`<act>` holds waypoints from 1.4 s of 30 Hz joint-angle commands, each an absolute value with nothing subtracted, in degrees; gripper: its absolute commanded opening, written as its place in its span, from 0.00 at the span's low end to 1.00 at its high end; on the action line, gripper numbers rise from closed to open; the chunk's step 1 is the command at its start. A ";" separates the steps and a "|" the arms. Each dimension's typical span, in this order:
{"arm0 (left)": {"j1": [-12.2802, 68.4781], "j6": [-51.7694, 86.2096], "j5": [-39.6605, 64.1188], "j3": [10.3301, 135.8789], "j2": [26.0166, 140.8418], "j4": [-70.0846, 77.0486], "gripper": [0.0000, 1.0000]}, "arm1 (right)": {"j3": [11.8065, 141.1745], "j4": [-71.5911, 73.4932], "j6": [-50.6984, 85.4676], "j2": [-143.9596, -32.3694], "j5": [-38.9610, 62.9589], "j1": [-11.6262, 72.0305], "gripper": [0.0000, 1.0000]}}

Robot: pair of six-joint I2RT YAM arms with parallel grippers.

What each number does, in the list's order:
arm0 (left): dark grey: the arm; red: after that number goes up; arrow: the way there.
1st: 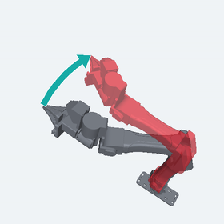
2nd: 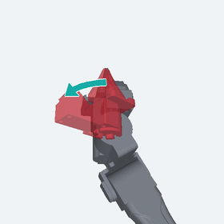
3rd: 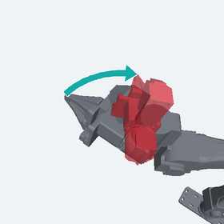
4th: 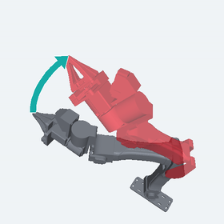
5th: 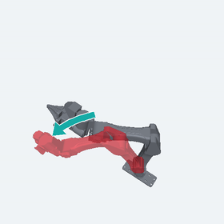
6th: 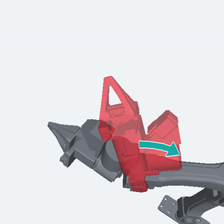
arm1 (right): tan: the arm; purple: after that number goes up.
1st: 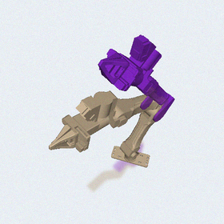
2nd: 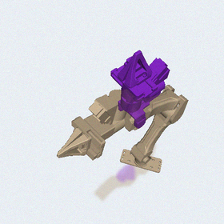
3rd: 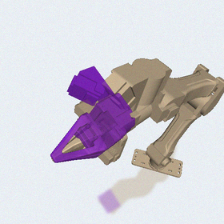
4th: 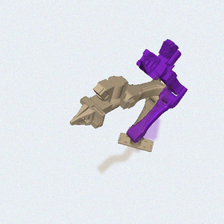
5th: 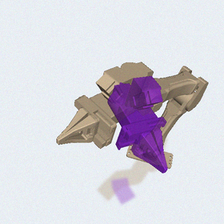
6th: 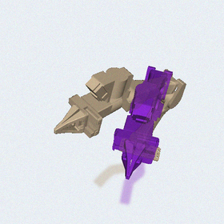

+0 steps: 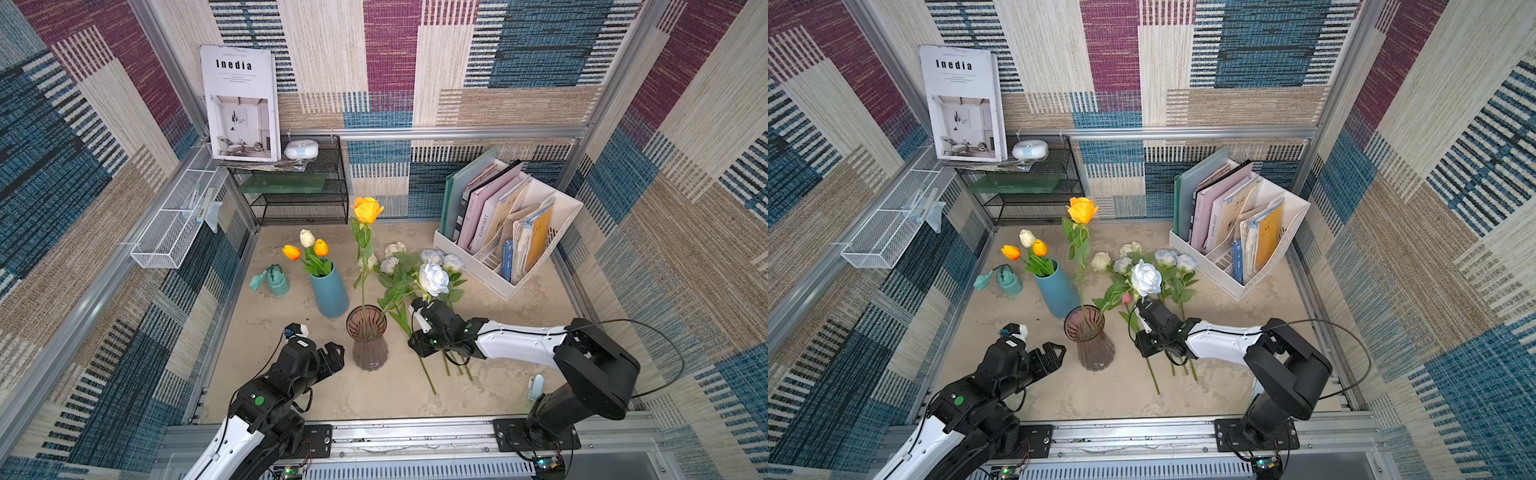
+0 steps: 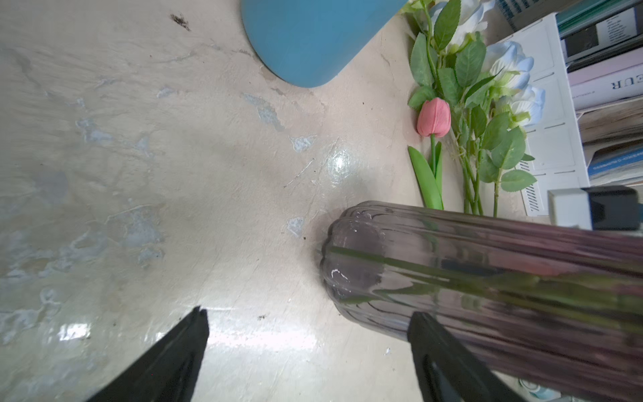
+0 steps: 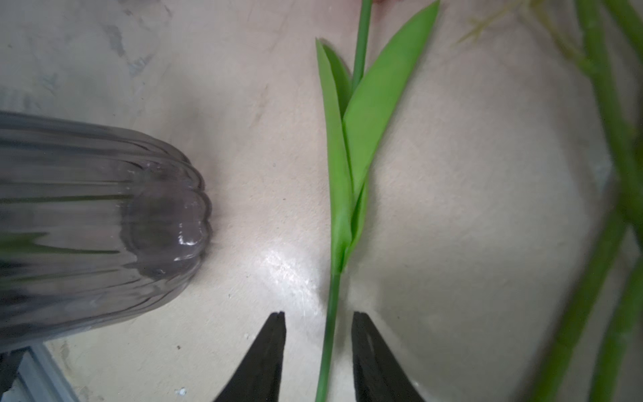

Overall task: Arrange the flowers in different vases according to their variety
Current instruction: Pick up the flower at the center of the board.

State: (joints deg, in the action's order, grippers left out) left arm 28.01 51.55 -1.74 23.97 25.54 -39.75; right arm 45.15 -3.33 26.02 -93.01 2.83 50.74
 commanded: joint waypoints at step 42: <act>27.77 43.35 9.10 53.61 29.38 -43.94 0.99 | 69.15 -11.36 17.97 -58.54 -7.73 47.72 0.00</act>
State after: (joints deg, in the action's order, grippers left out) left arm 27.83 45.56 5.39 52.07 28.42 -45.65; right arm 67.85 -15.18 20.18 -58.72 -14.74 47.68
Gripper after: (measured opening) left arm 0.991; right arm 0.079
